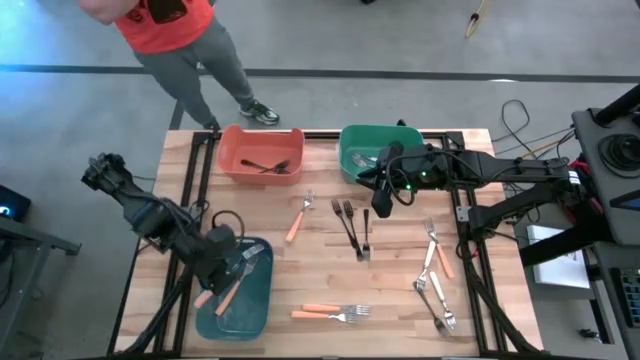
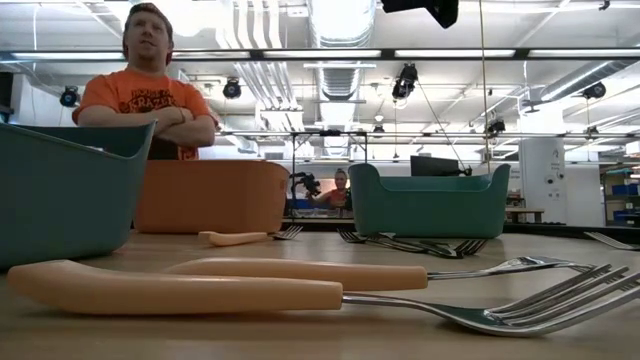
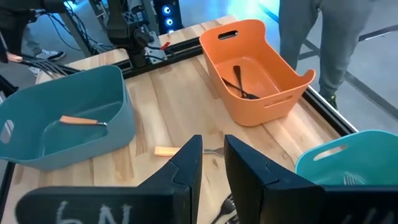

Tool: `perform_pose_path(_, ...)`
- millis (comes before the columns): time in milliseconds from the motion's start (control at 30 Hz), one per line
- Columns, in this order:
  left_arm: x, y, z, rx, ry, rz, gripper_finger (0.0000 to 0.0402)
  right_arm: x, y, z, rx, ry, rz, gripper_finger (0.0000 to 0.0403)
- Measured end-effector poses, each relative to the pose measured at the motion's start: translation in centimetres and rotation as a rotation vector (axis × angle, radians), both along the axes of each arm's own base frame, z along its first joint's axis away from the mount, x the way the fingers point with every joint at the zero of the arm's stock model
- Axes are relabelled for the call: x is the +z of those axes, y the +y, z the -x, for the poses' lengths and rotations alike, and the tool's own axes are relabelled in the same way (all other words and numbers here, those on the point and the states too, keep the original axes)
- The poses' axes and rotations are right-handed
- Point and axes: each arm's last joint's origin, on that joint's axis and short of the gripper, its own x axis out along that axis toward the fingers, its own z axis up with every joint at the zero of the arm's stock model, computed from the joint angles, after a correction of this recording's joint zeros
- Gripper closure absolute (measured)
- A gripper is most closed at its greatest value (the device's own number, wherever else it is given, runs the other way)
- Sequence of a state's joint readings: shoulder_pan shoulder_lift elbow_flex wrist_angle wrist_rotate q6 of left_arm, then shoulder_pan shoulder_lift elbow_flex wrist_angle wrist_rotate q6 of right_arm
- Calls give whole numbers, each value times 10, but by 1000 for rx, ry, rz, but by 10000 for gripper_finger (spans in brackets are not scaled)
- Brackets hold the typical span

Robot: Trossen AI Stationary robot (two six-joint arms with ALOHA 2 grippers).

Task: Sort silverware by color (type)
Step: Put the orange fork into the blue-green bin

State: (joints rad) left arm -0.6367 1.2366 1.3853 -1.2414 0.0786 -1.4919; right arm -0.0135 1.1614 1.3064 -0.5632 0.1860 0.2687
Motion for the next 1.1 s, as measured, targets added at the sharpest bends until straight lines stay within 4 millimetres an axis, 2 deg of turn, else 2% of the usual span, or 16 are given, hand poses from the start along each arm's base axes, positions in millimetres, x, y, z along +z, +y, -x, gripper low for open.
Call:
perform_pose_path(233,-25,-3,5,70,182,-24,370,0,0,0,4,2,7,344)
perform_pose_path(500,-58,-3,5,267,319,-18,370,0,0,0,8,8,13,344)
perform_pose_path(900,-74,-8,-1,398,377,18,370,-1,0,-1,9,7,14,344)
perform_pose_path(1100,-78,-14,-9,409,384,41,370,-1,0,-1,9,9,15,344)
